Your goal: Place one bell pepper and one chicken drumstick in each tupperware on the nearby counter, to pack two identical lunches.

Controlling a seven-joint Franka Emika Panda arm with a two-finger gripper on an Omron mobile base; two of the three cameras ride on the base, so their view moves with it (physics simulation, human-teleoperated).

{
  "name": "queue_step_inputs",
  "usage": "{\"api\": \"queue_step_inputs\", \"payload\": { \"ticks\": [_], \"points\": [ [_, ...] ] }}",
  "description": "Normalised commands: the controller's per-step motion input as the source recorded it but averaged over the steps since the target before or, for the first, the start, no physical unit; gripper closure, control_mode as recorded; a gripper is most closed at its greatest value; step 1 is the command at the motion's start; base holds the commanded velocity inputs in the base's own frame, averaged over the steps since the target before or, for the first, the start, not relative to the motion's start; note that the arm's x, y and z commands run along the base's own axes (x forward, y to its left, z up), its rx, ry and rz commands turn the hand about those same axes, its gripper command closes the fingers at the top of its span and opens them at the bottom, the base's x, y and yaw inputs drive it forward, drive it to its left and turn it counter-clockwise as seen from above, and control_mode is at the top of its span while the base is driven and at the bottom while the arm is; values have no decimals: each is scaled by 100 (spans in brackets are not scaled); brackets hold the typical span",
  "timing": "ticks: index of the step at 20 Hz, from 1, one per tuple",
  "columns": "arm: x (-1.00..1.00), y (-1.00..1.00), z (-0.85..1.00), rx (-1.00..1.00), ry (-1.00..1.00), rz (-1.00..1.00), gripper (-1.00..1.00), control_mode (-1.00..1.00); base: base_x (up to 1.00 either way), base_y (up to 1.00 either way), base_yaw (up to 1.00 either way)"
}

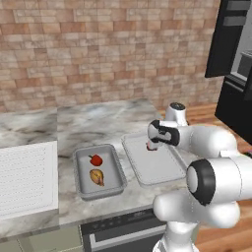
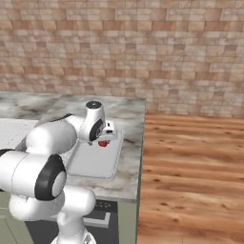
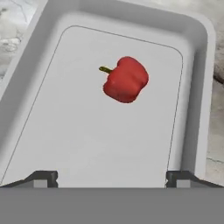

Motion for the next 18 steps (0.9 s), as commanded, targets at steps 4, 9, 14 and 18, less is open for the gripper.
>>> {"api": "queue_step_inputs", "payload": {
  "ticks": [4, 9, 14, 18],
  "points": [
    [-100, -36, 99, 0, 0, 0, -100, -100, 0, 0, 0],
    [-100, -6, 99, 0, 1, 0, -100, -100, 0, 0, 0],
    [-100, 9, 81, -1, 1, 2, -100, -100, 0, 0, 0],
    [-100, 13, 21, -6, 0, 4, -100, -100, 0, 0, 0]
  ]
}}
